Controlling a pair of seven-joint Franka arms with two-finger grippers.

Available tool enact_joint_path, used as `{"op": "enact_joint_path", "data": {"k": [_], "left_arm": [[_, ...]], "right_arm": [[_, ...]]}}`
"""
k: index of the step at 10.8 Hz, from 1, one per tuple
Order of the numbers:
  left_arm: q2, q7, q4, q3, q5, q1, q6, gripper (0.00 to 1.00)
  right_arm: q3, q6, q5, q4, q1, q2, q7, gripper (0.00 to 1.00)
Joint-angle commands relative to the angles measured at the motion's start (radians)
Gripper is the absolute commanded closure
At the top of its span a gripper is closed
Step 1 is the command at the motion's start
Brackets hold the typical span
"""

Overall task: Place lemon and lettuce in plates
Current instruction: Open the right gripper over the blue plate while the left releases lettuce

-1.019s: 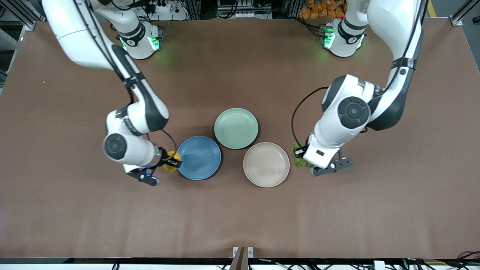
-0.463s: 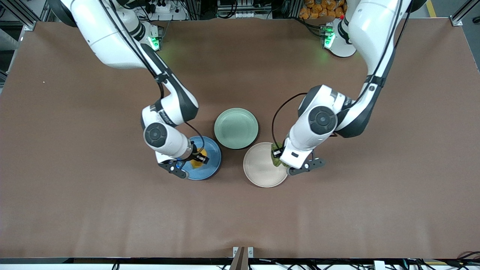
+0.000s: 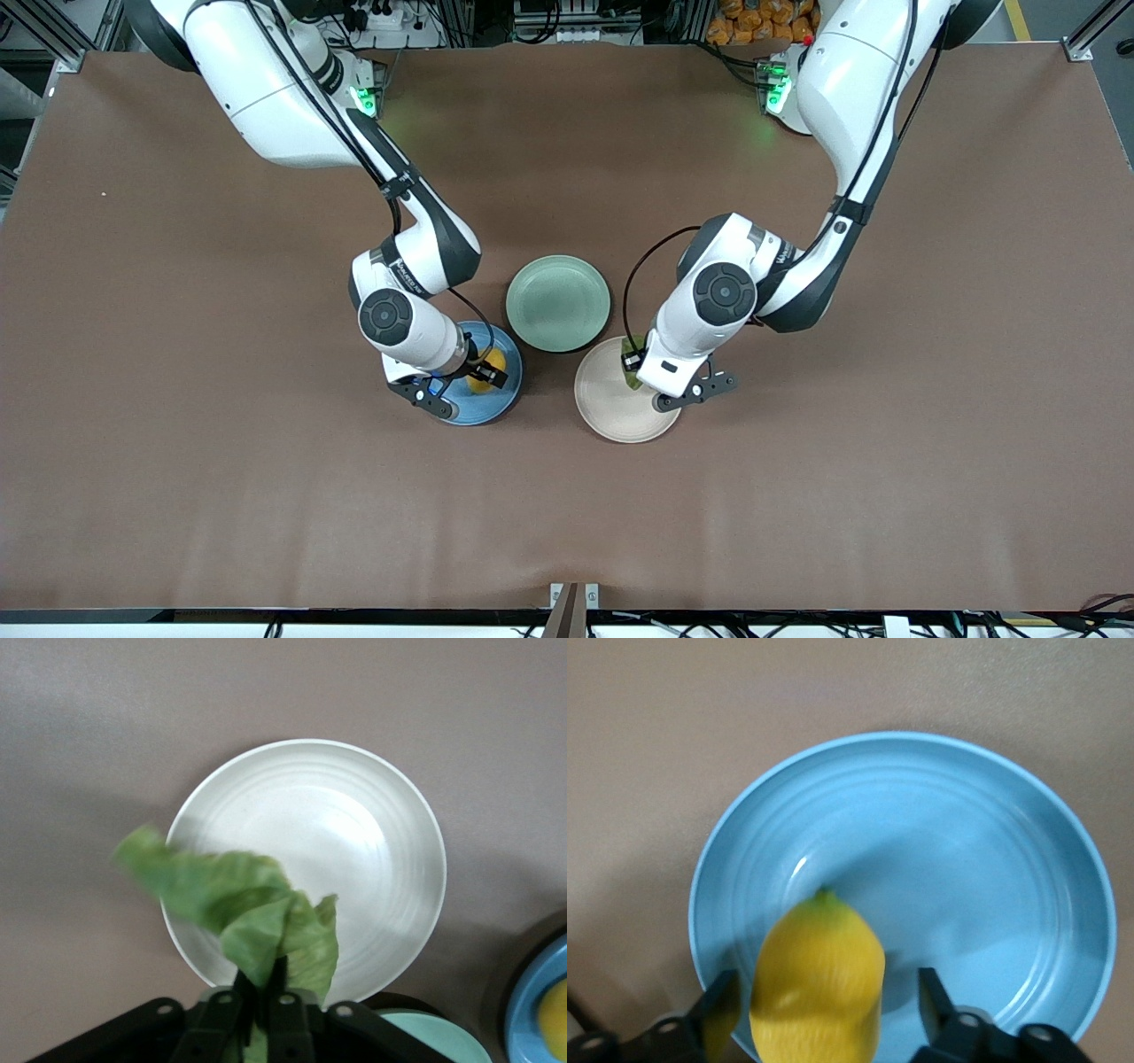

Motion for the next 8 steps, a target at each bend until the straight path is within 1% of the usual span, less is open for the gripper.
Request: {"op": "enact_joint_path", "data": {"k": [1, 3, 5, 7, 8], "left_arm": [[-0.032, -0.021, 0.008, 0.010, -0.008, -0.024, 0.000, 0.00], [-0.103, -0.022, 0.006, 0.015, -0.004, -0.012, -0.009, 0.00], [-0.188, -0.013, 0.006, 0.032, 0.006, 0.025, -0.092, 0.00], [-0.277, -0.009, 0.005, 0.032, 0.076, 0.057, -0.202, 0.00], [-0.323, -0.004, 0.005, 0.030, 0.101, 0.074, -0.254, 0.00]], "right_arm": [[-0.011, -0.009, -0.001, 0.006, -0.030, -0.012, -0.048, 0.00], [-0.011, -0.050, -0.001, 0.008, -0.116, -0.027, -0.211, 0.00], [-0.011, -0.084, -0.001, 0.003, -0.214, -0.043, -0.364, 0.00], [-0.014, -0.159, -0.001, 0.002, -0.294, -0.075, -0.490, 0.00], [-0.012, -0.186, -0.001, -0.016, -0.340, -0.090, -0.565, 0.00]]}}
